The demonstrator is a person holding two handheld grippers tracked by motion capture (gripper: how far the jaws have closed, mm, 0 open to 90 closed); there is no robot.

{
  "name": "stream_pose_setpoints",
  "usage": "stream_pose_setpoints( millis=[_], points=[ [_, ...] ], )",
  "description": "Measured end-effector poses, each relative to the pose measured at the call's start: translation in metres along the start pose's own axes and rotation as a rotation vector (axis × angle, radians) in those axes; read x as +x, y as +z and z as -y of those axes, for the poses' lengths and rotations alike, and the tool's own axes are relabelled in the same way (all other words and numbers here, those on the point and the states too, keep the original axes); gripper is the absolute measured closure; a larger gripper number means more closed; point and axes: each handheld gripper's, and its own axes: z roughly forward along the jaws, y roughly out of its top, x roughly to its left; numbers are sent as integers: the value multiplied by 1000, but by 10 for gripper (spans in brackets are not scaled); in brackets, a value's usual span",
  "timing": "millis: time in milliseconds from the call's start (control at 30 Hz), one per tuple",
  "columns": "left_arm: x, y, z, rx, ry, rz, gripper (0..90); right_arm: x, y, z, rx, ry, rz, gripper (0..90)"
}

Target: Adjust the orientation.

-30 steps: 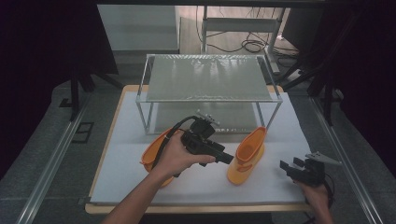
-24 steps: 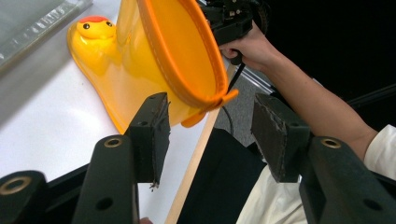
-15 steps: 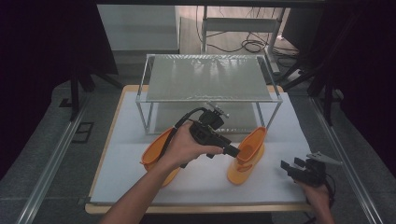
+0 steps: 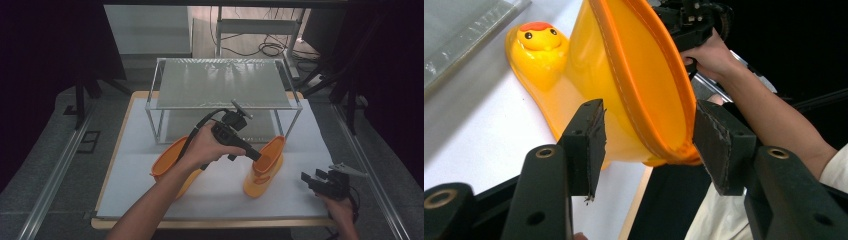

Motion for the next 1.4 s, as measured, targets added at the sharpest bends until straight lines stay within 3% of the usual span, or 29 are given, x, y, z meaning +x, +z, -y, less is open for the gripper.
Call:
stream_pose_setpoints(
  millis=[400,967,1300,1400],
  points=[
    [5,14,-18,54,3,-15,472,-1,-1,0,0,5,-1,313],
    [12,44,-37,149,-4,-88,504,-3,0,1,0,12,0,313],
    [15,59,-40,193,-16,-98,583,-3,0,1,9,7,1,313],
    [15,62,-40,201,-27,-114,662,-3,1,2,9,10,1,313]
  ],
)
